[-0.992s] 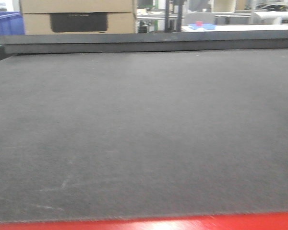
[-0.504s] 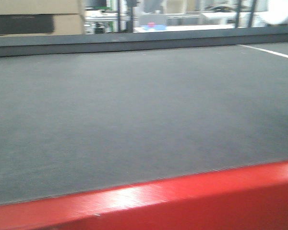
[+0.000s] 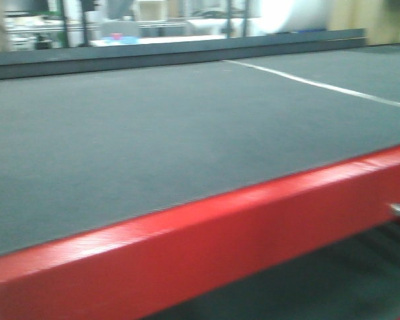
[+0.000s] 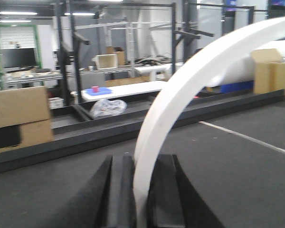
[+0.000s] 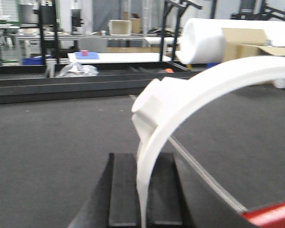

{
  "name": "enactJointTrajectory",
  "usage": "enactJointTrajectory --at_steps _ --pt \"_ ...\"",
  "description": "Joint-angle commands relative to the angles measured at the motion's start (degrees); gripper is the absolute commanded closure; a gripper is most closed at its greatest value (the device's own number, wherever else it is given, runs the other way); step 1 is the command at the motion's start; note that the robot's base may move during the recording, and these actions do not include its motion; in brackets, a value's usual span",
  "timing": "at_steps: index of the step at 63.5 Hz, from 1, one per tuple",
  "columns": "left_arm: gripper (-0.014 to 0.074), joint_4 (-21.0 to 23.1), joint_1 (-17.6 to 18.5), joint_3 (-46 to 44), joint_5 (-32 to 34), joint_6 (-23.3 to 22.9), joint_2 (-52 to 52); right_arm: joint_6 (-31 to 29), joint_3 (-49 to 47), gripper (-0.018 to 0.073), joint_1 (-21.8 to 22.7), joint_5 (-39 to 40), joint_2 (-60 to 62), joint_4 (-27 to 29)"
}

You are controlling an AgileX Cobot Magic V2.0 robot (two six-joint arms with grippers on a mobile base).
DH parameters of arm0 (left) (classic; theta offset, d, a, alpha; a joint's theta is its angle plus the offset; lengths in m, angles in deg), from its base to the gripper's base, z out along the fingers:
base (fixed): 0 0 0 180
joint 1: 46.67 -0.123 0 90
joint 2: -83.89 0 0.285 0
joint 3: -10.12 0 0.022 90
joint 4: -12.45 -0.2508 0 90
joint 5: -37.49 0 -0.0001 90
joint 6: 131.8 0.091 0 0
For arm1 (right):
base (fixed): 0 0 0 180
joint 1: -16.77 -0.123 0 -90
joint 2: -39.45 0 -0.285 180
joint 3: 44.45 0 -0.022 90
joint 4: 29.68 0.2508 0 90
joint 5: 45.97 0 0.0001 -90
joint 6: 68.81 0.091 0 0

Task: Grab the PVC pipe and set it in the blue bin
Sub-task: 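Drive the base away from the table, turning toward the shelves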

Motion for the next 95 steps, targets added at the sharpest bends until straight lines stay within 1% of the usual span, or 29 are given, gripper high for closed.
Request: enactJointTrajectory --at_steps 1,95 --pt "0.0707 0.34 0.28 -0.11 1.55 -0.03 0.07 -0.29 -0.26 0.0721 -0.19 1.37 0.37 0.03" --pt "0.0707 0.34 0.28 -0.11 1.55 -0.03 0.07 -0.29 -0.26 0.0721 -0.19 1.37 0.37 0.03"
